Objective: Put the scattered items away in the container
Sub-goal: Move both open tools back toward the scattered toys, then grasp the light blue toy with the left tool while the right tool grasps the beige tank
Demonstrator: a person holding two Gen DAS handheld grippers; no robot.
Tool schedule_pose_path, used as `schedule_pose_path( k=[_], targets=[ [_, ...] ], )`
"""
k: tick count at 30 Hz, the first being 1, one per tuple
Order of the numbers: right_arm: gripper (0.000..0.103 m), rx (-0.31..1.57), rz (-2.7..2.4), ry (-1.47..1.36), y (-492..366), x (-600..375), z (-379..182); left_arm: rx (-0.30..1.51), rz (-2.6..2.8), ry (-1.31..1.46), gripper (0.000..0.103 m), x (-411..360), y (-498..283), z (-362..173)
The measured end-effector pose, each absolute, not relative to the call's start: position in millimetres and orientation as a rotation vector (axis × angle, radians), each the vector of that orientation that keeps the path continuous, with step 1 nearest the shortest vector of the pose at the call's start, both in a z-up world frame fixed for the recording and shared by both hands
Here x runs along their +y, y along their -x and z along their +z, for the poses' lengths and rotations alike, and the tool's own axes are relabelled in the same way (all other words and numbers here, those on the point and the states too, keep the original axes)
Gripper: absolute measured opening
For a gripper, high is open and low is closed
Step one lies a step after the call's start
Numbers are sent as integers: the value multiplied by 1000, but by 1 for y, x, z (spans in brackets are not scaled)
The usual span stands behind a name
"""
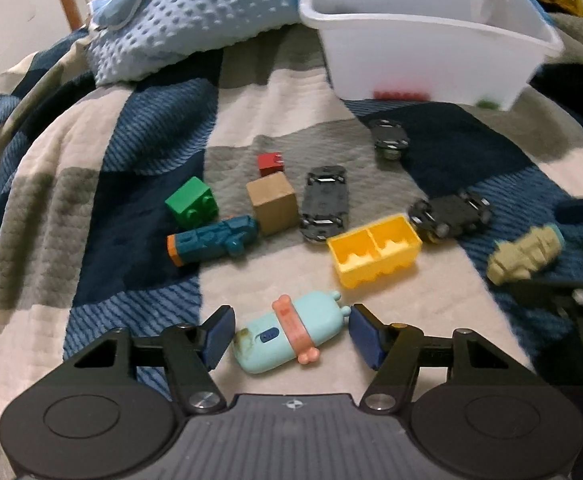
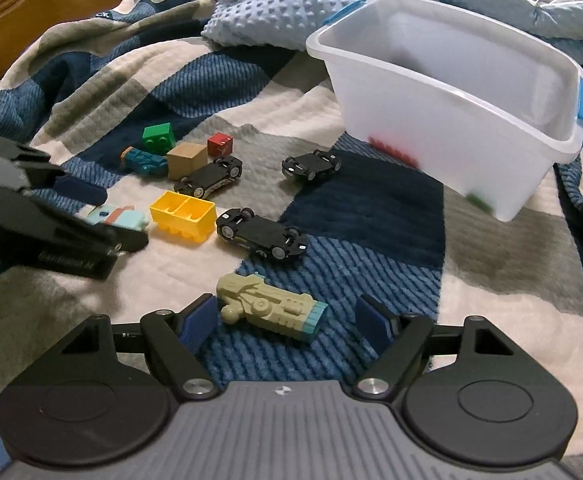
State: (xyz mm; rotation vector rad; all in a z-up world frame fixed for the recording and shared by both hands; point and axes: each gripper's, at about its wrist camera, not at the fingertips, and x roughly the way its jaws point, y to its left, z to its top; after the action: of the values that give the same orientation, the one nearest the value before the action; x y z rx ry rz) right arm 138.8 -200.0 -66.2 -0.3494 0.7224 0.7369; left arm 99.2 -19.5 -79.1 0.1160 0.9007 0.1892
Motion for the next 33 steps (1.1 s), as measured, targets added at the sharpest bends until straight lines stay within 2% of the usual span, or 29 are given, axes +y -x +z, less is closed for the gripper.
schedule_pose_path(
  k=[4,5,8,9,12,15,18,20,22,25,27,32,33],
  targets=[
    [76,725,739,345,-140,-199,-69,899,171,-104,66,-25,-90,-77],
    [75,723,741,342,-141,-198,-70,899,163,-101,48,-27,-88,-76],
    [68,737,752,345,-145,-192,-73,893,148,-134,40,-38,-84,-70],
    [63,742,754,351,-145,-190,-75,893,139,-131,40,-40,-83,-69],
    [62,738,754,378,-142,-186,-74,897,134,-129,40,-42,-84,-69],
    [62,747,764,389,-135,-188,-71,906,146,-118,42,-36,-85,-69],
    [62,758,778,388,-130,-193,-69,911,155,-106,51,-27,-84,-68],
    [62,770,793,371,-129,-197,-66,915,143,-114,61,-22,-85,-70],
    [62,777,798,368,-128,-199,-64,940,115,-126,67,-16,-89,-74],
    [62,773,799,378,-127,-198,-63,963,69,-130,70,-10,-95,-77],
    [62,775,796,375,-127,-197,-63,967,58,-123,66,-10,-94,-77],
    [62,778,790,369,-126,-195,-63,963,66,-189,38,-29,-84,-76],
    [62,776,790,370,-125,-194,-63,968,75,-207,38,-33,-83,-75]
  ],
)
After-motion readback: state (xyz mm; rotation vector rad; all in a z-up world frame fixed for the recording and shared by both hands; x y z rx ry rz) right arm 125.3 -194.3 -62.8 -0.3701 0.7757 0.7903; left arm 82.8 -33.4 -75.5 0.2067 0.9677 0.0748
